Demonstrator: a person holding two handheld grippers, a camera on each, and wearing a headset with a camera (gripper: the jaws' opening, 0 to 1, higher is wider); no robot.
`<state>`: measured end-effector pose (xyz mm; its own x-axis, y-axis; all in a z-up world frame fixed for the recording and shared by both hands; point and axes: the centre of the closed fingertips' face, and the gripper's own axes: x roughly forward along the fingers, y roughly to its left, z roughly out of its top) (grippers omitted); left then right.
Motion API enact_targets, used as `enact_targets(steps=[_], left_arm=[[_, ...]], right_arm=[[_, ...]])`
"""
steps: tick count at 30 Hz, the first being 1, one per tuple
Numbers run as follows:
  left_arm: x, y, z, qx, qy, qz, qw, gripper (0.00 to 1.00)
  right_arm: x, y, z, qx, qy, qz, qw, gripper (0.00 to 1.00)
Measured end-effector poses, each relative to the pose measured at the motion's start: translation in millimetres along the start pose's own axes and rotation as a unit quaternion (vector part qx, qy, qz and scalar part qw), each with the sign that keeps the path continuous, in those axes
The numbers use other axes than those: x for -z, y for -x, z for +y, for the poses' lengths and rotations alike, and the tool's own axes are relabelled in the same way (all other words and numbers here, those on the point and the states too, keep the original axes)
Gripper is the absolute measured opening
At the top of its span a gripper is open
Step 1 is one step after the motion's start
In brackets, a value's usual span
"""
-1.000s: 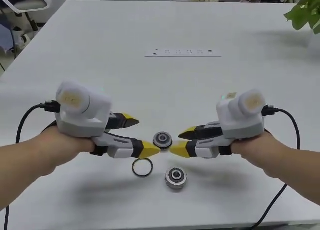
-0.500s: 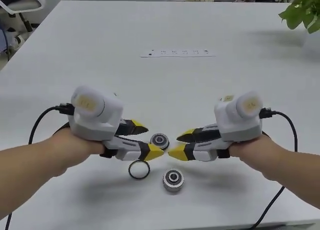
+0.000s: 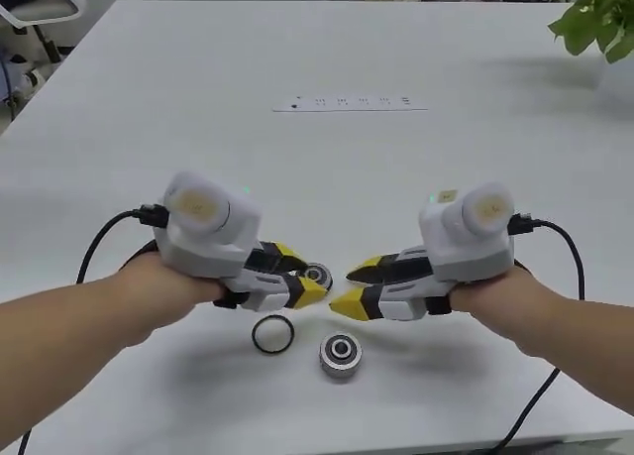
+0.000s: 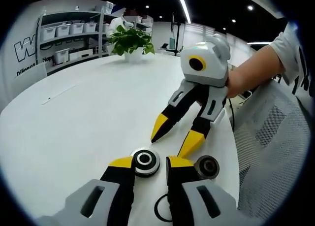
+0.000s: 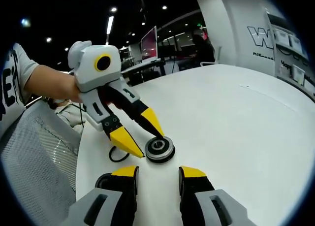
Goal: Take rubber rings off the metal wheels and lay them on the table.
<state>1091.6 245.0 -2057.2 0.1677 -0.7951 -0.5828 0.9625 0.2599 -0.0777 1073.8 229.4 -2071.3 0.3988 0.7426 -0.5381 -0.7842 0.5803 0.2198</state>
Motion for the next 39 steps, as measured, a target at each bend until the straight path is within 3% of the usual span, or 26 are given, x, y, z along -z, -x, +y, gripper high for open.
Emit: enact_targets(steps=[7, 14, 21, 39], left_arm=[[0.3, -2.2, 6.5, -0.018, 0.000, -0.003, 0.9998, 0.09], [1.1, -2.8, 4.7, -0.025, -0.045, 0.004, 0.9987, 0.08], [0.0, -2.9, 5.3, -0.031, -0.062, 0.005, 0.9976, 0.07], [0.5, -2.5, 5.2, -0.035, -0.057, 0.005, 0.9977, 0.07]], right_arm=[[-0.6, -0.2, -1.5, 0.002, -0.001, -0.002, 1.0000, 0.30], [-2.6, -2.2, -1.6, 0.003, -0.001, -0.003, 1.0000, 0.30], [-6.2, -7.2, 1.2, 0.002, 0.007, -0.002, 1.0000, 0.30], [-10.4, -21.4, -1.7, 0.009, 0.027, -0.002, 0.9996, 0.25]])
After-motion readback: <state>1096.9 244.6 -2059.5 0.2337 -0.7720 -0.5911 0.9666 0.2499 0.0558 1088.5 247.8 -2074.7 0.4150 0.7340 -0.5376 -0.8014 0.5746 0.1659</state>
